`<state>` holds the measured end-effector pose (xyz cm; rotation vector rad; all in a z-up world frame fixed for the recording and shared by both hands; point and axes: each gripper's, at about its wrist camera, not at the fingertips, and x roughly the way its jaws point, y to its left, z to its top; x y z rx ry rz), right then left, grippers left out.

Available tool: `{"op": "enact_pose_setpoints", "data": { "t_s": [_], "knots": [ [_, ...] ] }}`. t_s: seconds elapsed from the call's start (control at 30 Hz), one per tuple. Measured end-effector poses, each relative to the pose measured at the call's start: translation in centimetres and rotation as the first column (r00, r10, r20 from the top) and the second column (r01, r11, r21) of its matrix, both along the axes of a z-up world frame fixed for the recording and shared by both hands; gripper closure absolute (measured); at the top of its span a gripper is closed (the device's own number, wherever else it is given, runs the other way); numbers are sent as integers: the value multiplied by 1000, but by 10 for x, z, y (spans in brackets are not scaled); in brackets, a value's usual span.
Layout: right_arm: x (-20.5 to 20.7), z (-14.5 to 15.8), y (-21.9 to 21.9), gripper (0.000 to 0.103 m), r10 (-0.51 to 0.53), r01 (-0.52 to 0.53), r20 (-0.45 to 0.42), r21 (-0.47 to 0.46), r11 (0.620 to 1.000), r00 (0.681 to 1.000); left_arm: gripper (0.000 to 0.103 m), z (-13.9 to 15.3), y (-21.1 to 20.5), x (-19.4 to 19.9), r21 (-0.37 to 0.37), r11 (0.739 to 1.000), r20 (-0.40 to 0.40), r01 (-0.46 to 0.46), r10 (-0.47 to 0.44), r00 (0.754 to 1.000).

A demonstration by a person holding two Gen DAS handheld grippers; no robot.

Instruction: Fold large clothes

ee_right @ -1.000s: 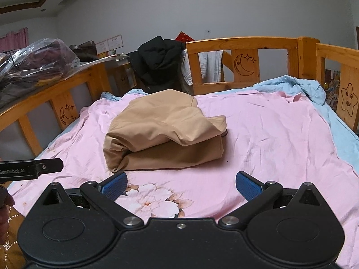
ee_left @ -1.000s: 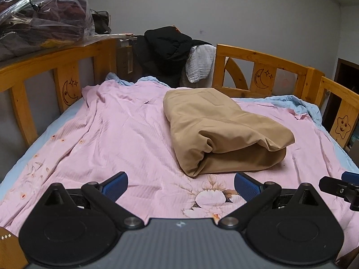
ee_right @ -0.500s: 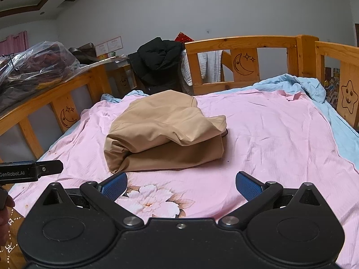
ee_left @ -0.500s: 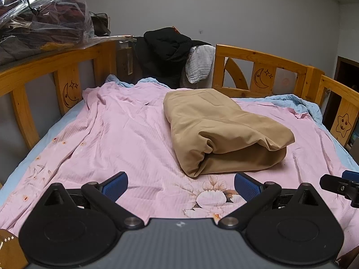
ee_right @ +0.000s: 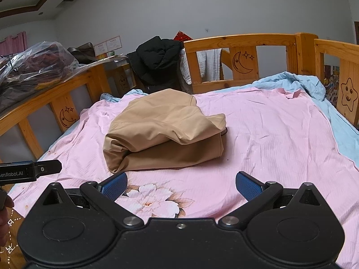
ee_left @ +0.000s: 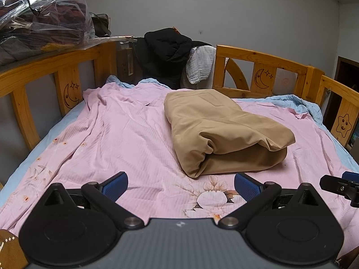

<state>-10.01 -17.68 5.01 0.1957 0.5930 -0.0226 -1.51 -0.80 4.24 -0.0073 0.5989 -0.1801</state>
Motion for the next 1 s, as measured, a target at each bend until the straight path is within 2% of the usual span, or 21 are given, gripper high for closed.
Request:
{"op": "enact_pose_setpoints", "data": {
  "t_s": [1.0],
  "knots": [
    [0, -1, -3, 1, -3, 3, -2, 7, 1000, 1000, 0, 1, 3, 0, 4, 1000, 3, -2, 2, 1000]
  ]
}}
